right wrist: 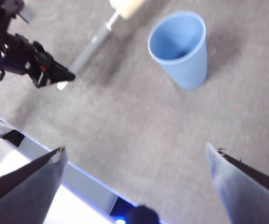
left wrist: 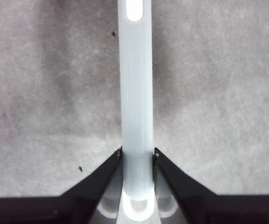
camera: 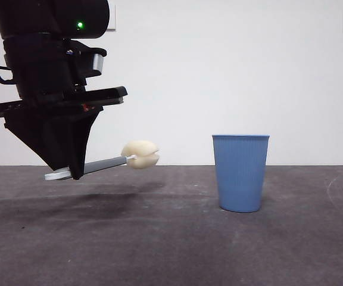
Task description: Pick up the cup brush,pick up the cup,insert the brush into the cup,clean the cup,put the cup brush back,put the cup back to the fixed position on the table
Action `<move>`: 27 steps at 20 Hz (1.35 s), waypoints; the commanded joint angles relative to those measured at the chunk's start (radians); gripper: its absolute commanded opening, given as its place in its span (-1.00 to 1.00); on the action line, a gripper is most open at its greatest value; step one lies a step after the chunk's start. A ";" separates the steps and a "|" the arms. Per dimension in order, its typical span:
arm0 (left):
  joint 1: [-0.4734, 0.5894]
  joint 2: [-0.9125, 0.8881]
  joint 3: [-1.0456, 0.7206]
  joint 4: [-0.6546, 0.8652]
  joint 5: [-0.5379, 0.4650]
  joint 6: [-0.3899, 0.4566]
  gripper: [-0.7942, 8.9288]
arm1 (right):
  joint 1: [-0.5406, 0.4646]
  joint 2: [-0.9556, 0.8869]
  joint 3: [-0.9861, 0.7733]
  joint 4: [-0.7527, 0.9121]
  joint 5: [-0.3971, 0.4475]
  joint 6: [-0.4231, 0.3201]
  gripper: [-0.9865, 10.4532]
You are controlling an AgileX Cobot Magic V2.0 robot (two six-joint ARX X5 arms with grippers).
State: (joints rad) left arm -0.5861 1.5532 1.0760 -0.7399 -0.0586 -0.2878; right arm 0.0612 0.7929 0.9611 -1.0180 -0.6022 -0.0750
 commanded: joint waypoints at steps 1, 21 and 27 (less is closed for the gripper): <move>-0.001 -0.013 -0.005 -0.023 -0.022 0.086 -0.85 | 0.012 0.033 -0.008 0.018 -0.001 0.002 0.06; 0.006 -0.493 -0.005 -0.256 -0.037 0.237 -0.85 | 0.162 0.428 -0.367 0.856 0.085 0.048 0.07; 0.005 -0.501 -0.005 -0.284 -0.037 0.240 -0.85 | 0.208 0.613 -0.368 1.054 0.138 0.010 0.07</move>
State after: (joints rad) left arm -0.5835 1.0554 1.0752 -1.0275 -0.0956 -0.0597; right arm 0.2661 1.4044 0.6064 0.0330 -0.4671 -0.0502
